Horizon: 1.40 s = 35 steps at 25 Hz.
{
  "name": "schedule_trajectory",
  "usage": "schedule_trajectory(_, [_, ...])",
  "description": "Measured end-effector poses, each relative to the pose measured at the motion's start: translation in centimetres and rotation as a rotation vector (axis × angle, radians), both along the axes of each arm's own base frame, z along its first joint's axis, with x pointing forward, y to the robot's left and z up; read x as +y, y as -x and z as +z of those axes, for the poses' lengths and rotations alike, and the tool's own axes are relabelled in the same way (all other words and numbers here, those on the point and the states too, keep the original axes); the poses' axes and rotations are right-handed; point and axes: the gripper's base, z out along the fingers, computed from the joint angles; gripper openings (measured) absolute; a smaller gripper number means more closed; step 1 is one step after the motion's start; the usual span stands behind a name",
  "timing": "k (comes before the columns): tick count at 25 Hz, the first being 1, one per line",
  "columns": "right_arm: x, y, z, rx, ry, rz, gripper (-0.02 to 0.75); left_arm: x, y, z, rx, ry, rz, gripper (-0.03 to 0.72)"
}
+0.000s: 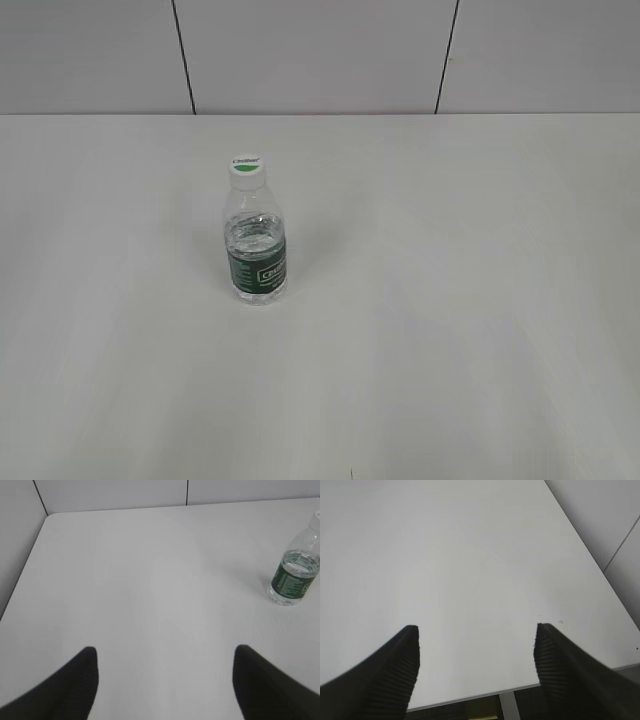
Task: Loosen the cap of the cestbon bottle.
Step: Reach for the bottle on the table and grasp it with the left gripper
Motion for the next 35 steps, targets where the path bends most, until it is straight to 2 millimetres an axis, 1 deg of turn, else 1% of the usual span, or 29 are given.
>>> schedule_trajectory(35, [0.0, 0.0, 0.0, 0.0, -0.001, 0.0, 0.545, 0.05, -0.01, 0.02, -0.003, -0.006, 0.004, 0.51])
